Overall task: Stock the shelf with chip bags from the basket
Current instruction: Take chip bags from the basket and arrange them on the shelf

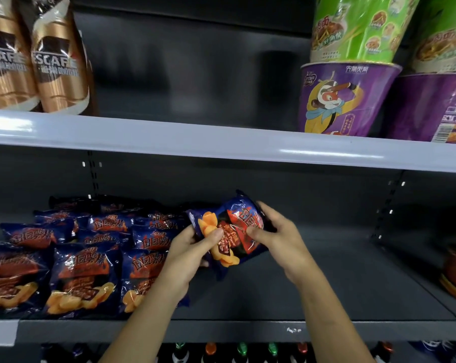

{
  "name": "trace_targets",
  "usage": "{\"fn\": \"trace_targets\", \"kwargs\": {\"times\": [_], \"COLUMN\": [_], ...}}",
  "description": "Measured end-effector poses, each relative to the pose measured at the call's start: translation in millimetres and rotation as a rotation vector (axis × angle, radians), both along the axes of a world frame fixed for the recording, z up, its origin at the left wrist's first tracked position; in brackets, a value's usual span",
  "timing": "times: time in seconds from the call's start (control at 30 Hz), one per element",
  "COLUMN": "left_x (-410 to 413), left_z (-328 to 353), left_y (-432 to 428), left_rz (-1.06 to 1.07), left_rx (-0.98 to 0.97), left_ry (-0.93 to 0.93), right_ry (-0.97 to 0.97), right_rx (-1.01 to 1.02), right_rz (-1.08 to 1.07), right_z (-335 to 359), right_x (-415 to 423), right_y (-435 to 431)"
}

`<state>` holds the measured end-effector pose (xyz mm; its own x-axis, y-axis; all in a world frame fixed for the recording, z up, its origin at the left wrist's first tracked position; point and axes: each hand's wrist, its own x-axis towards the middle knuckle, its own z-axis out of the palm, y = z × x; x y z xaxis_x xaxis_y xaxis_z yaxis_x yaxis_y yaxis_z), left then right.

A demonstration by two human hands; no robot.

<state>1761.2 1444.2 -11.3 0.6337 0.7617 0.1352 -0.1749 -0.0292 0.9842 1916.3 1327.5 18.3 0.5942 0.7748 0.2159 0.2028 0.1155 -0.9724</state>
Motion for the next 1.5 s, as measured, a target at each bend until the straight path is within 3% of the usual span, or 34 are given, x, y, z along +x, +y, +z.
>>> {"fn": "trace_targets", "kwargs": {"times": [0.13,0.27,0.37,0.53,0.73,1.17,1.5], "left_x": [9.4,22.0,31.1,38.1,37.9,53.1,51.5], "left_z": [-8.4,-22.7,-33.0,-48.8,-57.7,-78.5,-70.2], "left_y": [-7.5,-22.0,-31.5,-30.6,-13.2,9.0,-6.9], "left_rz": [0.051,0.060,0.024,0.007,0.012,0.061,0.116], "left_rx": [-0.131,-0.294,-0.383,-0.509,-0.492,-0.559,-0.427], "left_ry": [-0.072,-0.131,-0.145,0.080,0.202,0.087,0.177], "right_ry": [-0.001,0.220,0.272,0.293,0.274,0.115,0.248], "right_rx": [0.065,0.102,0.039,0.003,-0.072,-0.237,-0.050], "right_rz": [-0.169,-0.202,-0.183,-0.226,-0.191,-0.187,-0.412], "right_z": [-9.5,-32.0,-46.4,-60.2,-79.9,-107.2,-100.1], "right_x": [-1.0,-7.4,-7.9,-2.6,13.6,28.1,30.1], "right_y": [3.5,1.8,5.5,22.0,64.7,116.4,82.6]}}
